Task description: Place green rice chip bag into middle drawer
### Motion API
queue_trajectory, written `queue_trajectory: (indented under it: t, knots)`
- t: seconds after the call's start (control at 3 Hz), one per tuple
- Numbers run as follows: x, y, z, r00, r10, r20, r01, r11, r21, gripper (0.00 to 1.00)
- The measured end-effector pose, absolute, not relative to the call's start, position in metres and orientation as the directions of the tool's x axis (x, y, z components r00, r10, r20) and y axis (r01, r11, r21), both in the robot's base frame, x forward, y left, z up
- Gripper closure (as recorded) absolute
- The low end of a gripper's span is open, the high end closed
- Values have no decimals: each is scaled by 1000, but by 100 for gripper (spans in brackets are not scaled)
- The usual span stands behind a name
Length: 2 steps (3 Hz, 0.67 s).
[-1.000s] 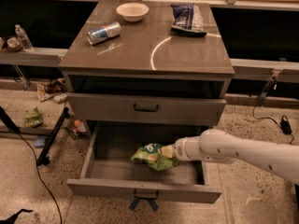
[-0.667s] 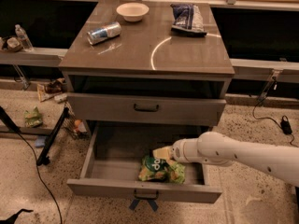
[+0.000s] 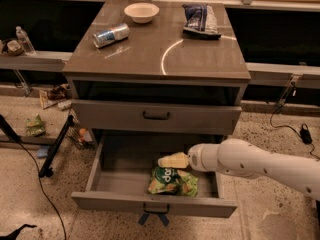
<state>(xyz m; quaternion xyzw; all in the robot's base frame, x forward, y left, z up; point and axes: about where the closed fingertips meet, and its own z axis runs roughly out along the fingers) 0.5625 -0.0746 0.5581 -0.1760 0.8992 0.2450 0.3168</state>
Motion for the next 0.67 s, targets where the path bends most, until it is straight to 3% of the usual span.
queue_trajectory:
  t: [0.67]
  knots:
    - [550,-94,613,-698,-162,-697,-460,848,263,0]
